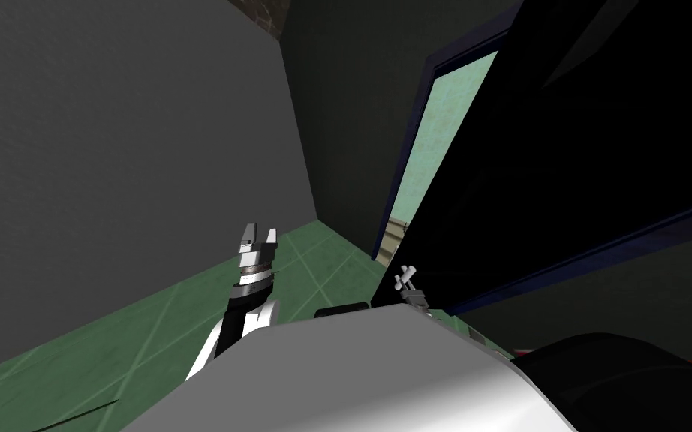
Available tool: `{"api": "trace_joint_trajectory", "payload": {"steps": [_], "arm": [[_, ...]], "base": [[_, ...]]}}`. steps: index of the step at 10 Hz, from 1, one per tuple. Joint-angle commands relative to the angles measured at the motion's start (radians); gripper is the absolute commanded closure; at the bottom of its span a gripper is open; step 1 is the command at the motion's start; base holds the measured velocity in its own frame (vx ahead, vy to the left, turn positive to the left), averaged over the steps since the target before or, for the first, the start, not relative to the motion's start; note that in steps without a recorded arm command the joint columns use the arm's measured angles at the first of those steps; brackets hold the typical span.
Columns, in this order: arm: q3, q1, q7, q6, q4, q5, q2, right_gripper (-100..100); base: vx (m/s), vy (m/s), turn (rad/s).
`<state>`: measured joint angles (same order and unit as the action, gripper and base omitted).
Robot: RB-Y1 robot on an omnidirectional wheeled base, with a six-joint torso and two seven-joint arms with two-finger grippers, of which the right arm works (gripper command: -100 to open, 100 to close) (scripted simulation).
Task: Pull the door open
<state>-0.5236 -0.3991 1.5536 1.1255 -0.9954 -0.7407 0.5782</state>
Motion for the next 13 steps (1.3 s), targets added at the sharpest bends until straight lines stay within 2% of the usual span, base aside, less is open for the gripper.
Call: {"api": "trace_joint_trajectory", "payload": {"steps": [1,7,9,10,13], "arm": [[-0.009,0.001,0.011,0.014,0.012,0.004,0.006,100],[-0.052,0.004,0.066,0.083,0.069,0.022,0.035,100],[-0.061,0.005,0.078,0.098,0.081,0.026,0.041,100],[-0.058,0.010,0.075,0.093,0.082,0.025,0.038,100],[-0.075,0.015,0.096,0.117,0.109,0.034,0.045,100]], "base": [[-0.145,-0.015,0.112],[-0.219,-0.040,0.153],[-0.214,-0.013,0.092],[-0.086,-0.014,0.015],[-0.180,-0.035,0.123]]}}
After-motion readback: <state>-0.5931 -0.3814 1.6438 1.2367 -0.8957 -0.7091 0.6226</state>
